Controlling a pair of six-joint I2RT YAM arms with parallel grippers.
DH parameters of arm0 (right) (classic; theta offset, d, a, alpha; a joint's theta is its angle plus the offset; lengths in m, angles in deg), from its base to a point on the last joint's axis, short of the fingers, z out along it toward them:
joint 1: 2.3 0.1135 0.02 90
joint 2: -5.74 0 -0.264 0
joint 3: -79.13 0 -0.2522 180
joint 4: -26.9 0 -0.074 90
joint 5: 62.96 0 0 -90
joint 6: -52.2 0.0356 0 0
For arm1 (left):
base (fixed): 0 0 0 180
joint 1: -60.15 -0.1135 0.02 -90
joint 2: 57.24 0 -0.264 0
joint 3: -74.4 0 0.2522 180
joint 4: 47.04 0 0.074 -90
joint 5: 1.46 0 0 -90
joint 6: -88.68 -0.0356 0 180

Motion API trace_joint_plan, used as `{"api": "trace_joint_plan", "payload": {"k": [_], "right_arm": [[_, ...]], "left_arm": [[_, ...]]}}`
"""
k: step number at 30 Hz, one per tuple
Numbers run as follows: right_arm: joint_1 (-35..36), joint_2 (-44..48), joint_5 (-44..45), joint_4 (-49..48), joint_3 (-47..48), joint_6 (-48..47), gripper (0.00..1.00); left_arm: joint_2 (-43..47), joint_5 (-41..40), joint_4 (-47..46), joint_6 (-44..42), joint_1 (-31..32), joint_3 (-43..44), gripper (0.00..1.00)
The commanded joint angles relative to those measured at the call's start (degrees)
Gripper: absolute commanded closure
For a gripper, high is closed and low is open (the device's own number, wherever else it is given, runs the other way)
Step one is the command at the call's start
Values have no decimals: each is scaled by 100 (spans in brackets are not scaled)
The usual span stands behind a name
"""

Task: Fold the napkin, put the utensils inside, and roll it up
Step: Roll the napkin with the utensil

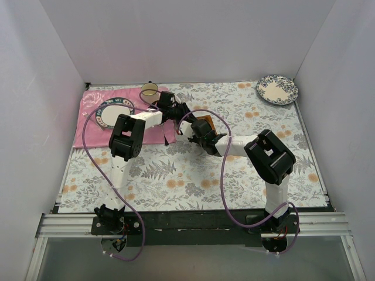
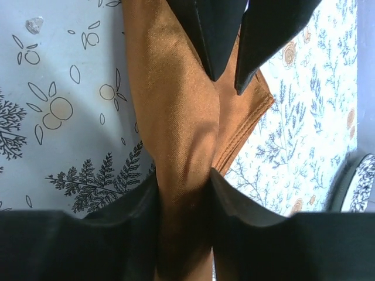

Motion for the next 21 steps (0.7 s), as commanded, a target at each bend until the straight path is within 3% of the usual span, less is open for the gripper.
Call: {"api": "trace_joint_plan", "payload": {"k": [1,7,14,19,21], "right_arm": [[2,-89,126,-374,6,-63,69],[2,61,-208,-102,-12,191,87],[-50,210,-752,557,128,990,92],[-270,70,-1647,1304,603,1877,92],[-349,43,-1851,1445,708,2142,92]], "left_arm": [[-239,-167,695,-330,-95,241,77],[-291,-210,1151,-356,-235,1118,72],[-529,-246,1750,-321,-403,2490,63],[119,-360,1768,-225,-394,2230,44],[375,-587,1829,-268,-394,1914,43]]}}
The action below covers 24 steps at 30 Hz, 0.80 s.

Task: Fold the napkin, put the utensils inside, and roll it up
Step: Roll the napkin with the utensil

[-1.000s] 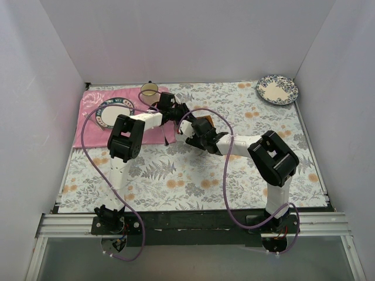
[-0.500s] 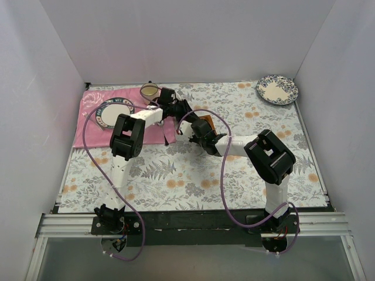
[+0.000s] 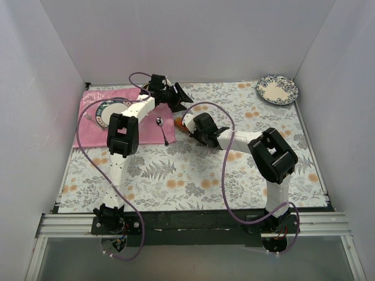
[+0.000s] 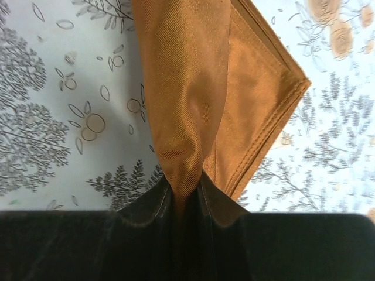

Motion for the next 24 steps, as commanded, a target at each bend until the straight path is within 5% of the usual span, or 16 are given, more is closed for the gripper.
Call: {"api": "trace_joint_plan", "payload": {"k": [1,13,21,24], "right_arm": [[-242,28,-1201,707,385,1095,91],[-1076,-420,-3319,1252,878,2388,91],[-1745,-912,-4982,506,571,3531,89],[-1833,-1026,-5168,355,509,3830,88]], "left_arm": [[1158,-376,330,-80,67,-400,43],[3067,-1755,989,-177,137,-2419,46],[3402,-1538,815,-54,515,-3477,46],[3191,-1100,465,-63,682,-3468,53]]}}
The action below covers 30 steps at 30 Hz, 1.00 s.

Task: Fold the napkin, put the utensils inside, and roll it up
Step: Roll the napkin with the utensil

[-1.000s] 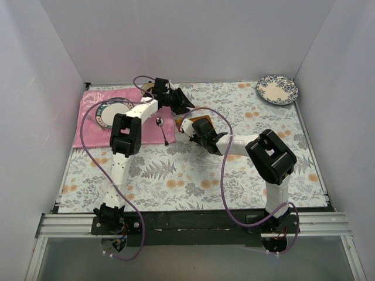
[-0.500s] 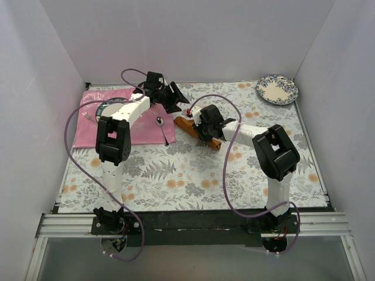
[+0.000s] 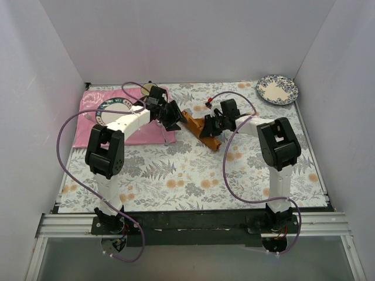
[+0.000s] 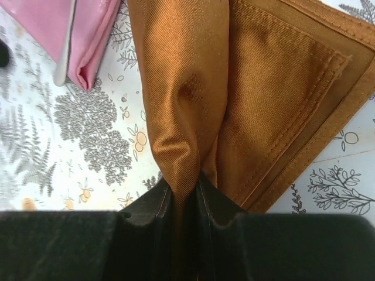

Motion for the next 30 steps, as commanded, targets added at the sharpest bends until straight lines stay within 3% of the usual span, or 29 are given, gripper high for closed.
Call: {"api": "trace_joint_plan", "payload": {"k": [1,7,17,26,30], "right_arm": [[-76,-393,-722,-112,-243,796,88],[-305,-595,-1118,-709,-454,1683,87],[-533,-639,-1628,-1922,-1042,2915,82],[-542,-358,-1497,-2248,-1412,3127,68],[-542,-34,-1216,-1740,-1255,2568,60]], "left_arm": [[15,486,-553,7,304,-91,53],[-134,1031,-1855,385,340,-364,58],[-1329,1251,-2049,385,296,629,69],[-1822,1190,-2348,157,155,849,71],[-1980,1181,-2322,86,111,840,71]]}}
